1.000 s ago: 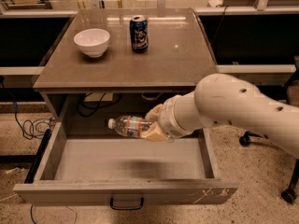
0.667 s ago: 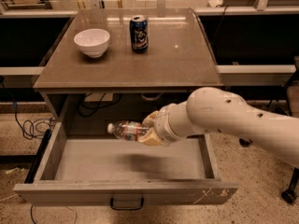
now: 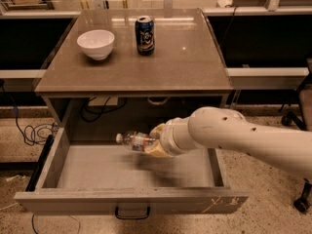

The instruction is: Place water bottle into top drawer

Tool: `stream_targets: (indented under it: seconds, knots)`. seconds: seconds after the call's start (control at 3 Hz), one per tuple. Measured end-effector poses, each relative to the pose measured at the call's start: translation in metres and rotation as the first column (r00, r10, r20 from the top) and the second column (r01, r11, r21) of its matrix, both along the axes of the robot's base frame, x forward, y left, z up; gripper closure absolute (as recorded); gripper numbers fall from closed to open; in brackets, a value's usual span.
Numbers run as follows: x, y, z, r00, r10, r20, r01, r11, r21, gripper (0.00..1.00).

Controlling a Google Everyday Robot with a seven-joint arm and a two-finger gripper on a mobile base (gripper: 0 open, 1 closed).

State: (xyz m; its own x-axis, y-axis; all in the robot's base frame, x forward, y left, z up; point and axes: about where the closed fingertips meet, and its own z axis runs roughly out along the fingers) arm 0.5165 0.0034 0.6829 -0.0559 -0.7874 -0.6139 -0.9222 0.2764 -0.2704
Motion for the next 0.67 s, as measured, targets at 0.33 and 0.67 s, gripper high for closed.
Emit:
stream_targets:
  seconds: [0.33,0.67]
  knots:
    - [0.002,-0.001,-0.025,0.9998,-0.017,-0.008,0.017,1.000,-0.012,1.00]
    - [0.008,0.003,-0.042,0.9998,-0.021,0.001,0.021,1.000,-0.020,1.00]
